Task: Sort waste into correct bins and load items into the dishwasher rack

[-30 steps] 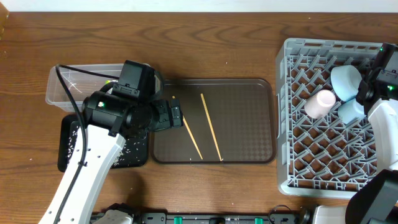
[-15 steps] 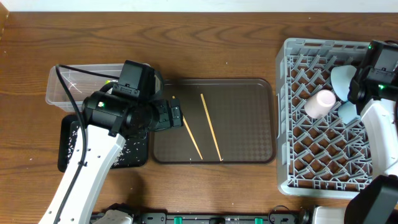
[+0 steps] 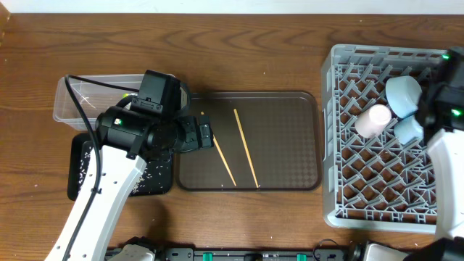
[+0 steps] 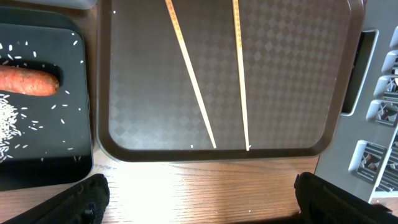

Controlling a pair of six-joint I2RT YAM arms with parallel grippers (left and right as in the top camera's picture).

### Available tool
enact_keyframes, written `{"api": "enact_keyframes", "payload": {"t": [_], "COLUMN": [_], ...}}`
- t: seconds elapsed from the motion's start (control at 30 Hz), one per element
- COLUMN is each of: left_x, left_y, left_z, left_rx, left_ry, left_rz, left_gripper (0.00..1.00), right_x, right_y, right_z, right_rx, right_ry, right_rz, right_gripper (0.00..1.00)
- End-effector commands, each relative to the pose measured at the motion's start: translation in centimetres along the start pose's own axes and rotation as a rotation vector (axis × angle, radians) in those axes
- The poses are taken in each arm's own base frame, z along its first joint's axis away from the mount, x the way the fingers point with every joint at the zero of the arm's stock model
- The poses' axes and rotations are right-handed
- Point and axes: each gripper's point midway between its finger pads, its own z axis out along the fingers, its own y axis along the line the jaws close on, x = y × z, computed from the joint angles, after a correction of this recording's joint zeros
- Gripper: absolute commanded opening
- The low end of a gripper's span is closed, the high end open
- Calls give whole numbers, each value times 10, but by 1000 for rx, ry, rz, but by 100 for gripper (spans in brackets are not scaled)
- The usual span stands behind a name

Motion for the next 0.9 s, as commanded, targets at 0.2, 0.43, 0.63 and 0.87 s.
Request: {"api": "enact_keyframes", "payload": {"t": [0.2, 0.43, 0.63, 0.87], "left_x": [-5, -5, -5, -5], "left_y": [-1, -1, -1, -1], "left_z": [-7, -7, -7, -7], "left_rx": [5, 4, 4, 5], "left_ry": [-25, -25, -25, -25], "left_rz": [2, 2, 2, 2], "left_gripper": [98, 98, 98, 98], "right_x": [48, 48, 38, 28], "right_y": [-15, -10, 12, 22], "right_z": [39, 70, 90, 96], "right_rx": [-11, -37, -84, -102], "right_ry": [149, 185, 223, 219], "right_rz": [68, -28, -95, -132], "right_gripper": [1, 1, 1, 1]}}
